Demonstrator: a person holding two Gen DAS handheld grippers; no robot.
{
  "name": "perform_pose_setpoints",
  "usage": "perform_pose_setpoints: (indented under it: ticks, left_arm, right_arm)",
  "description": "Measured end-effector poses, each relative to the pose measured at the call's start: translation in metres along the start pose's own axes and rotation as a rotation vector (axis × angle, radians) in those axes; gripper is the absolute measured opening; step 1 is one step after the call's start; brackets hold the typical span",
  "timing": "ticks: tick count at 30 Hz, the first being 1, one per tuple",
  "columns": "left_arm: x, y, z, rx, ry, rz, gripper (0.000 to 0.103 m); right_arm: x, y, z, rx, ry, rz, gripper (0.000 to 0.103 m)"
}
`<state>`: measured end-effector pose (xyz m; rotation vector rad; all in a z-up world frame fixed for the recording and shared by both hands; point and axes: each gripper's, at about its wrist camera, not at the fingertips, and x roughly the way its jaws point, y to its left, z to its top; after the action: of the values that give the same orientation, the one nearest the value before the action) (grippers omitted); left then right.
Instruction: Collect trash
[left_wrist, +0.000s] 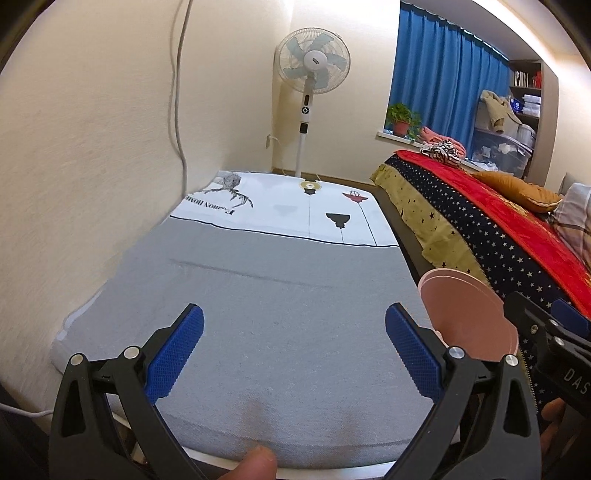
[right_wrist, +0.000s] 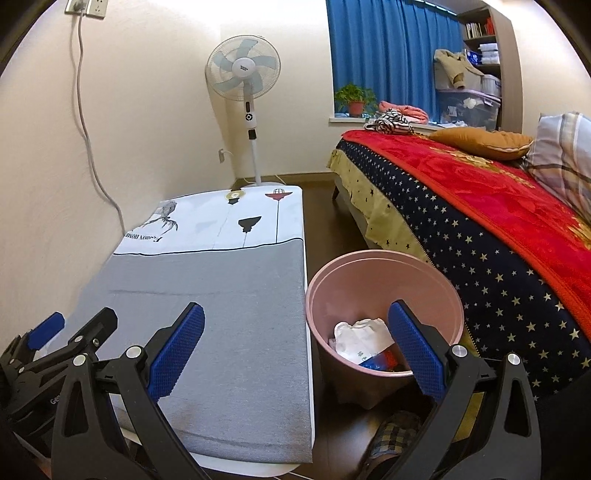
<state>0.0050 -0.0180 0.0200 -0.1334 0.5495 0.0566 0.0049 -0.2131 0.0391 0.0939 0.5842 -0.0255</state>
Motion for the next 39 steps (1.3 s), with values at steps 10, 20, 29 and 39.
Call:
perform_pose_setpoints:
  ticks: [10,20,29,39]
  left_arm:
    - [-0.001,-0.0017,-0.0008,0.011,-0.019,0.005,0.095]
    - [-0.0035,-0.001,-0.0005,0.015,-0.03,0.009,0.095]
    - [-0.0037,-0.0008,0.0004,0.02,-0.034,0.008,0.095]
    - [-0.0043,-0.001,-0.0002,0.021,-0.036,0.007,0.095]
  right_arm:
    - [0.0042,0.0029,-0.0034,-0.014,0.005,-0.011,0.098]
    - [0.0046,0.0033,-0.0033,-0.02,0.003,-0.011,0.098]
    - [0.0038,0.0039,-0.0041,-0.025,-0.002,-0.011,0.098]
    - [0.0027,0.0044,-0.0045,-0.025,0.0,-0.009,0.098]
